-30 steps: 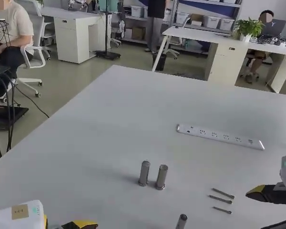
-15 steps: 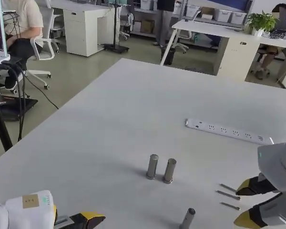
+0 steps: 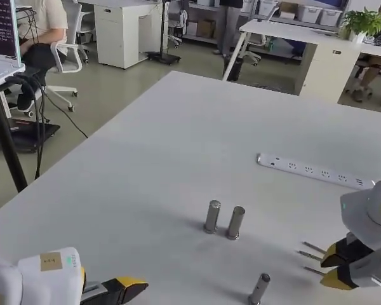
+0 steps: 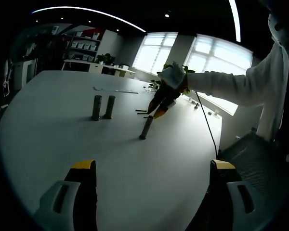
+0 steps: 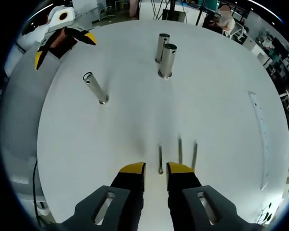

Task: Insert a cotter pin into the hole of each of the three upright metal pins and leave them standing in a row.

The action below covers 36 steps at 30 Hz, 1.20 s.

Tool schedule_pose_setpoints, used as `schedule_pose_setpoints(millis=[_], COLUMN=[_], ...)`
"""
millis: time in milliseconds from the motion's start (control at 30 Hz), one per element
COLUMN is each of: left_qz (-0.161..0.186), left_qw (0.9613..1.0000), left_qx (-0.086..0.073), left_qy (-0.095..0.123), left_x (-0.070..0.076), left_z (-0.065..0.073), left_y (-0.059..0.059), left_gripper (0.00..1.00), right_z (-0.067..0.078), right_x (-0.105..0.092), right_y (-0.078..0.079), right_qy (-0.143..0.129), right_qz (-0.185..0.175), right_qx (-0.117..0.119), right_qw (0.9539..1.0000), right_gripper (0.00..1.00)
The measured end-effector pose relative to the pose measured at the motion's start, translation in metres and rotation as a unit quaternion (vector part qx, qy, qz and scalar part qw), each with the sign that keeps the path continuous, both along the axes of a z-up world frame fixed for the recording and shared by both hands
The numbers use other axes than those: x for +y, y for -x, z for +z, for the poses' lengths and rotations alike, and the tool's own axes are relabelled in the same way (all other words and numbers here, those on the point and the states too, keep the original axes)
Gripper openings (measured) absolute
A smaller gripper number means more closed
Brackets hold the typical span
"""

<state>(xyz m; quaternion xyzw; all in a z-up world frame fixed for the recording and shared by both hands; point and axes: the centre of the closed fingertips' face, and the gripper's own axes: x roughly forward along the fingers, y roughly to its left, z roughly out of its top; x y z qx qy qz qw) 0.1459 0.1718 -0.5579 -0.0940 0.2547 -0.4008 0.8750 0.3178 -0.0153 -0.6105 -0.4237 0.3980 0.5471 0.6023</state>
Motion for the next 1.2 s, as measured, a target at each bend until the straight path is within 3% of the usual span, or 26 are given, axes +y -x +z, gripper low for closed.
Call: schedule_pose_setpoints(millis=[167, 267, 333, 400, 467, 533, 667, 733, 800, 900, 1067, 1200], left_qz=[0.0, 0.001, 0.005, 0.007, 0.008, 0.007, 0.006, 0.005, 0.001, 0.001, 0.003, 0.004], left_qw=[1.0, 1.0, 1.0, 1.0, 1.0, 1.0, 1.0, 1.0, 1.0, 1.0, 1.0, 1.0], left_qx=[0.0, 0.002, -0.006, -0.004, -0.003, -0.002, -0.001, 0.006, 0.003, 0.0, -0.005, -0.001], left_qy=[0.0, 0.0, -0.004, 0.0, 0.002, 0.002, 0.0, -0.001, -0.003, 0.002, 0.001, 0.0], left_x=[0.0, 0.0, 0.002, 0.002, 0.002, 0.002, 0.002, 0.002, 0.001, 0.0, -0.001, -0.002], left_z=[0.001, 0.002, 0.002, 0.003, 0.004, 0.004, 0.003, 0.003, 0.005, 0.009, 0.011, 0.011], left_y=[0.001, 0.001, -0.002, -0.002, -0.001, -0.001, 0.0, 0.001, 0.002, 0.0, -0.002, -0.002], left_gripper=[0.98, 0.98, 0.99, 0.99, 0.99, 0.99, 0.99, 0.99, 0.99, 0.99, 0.99, 0.98], right_z=[-0.003, -0.007, -0.004, -0.004, -0.007, -0.007, -0.006, -0.007, -0.007, -0.006, -0.008, -0.008], right_x=[0.001, -0.001, 0.003, 0.005, 0.004, 0.004, 0.004, 0.005, 0.004, 0.005, 0.007, 0.007], right_y=[-0.005, -0.007, -0.007, -0.007, -0.003, 0.0, -0.002, -0.005, -0.013, -0.009, -0.009, -0.009], right_qy=[0.007, 0.025, 0.015, 0.011, 0.021, 0.022, 0.022, 0.016, 0.011, 0.012, 0.041, 0.067], right_qz=[0.005, 0.016, 0.01, 0.006, 0.005, -0.02, -0.015, -0.033, -0.052, -0.032, 0.002, -0.011], right_qx=[-0.003, -0.008, -0.004, -0.002, 0.01, 0.026, 0.026, 0.032, 0.018, 0.022, 0.001, -0.01], right_qw=[1.0, 0.9995, 0.9998, 0.9999, 0.9997, 0.9992, 0.9993, 0.9988, 0.9984, 0.9992, 0.9992, 0.9977], right_gripper=[0.13, 0.12, 0.11, 0.11, 0.09, 0.06, 0.06, 0.05, 0.0, 0.0, 0.0, 0.0])
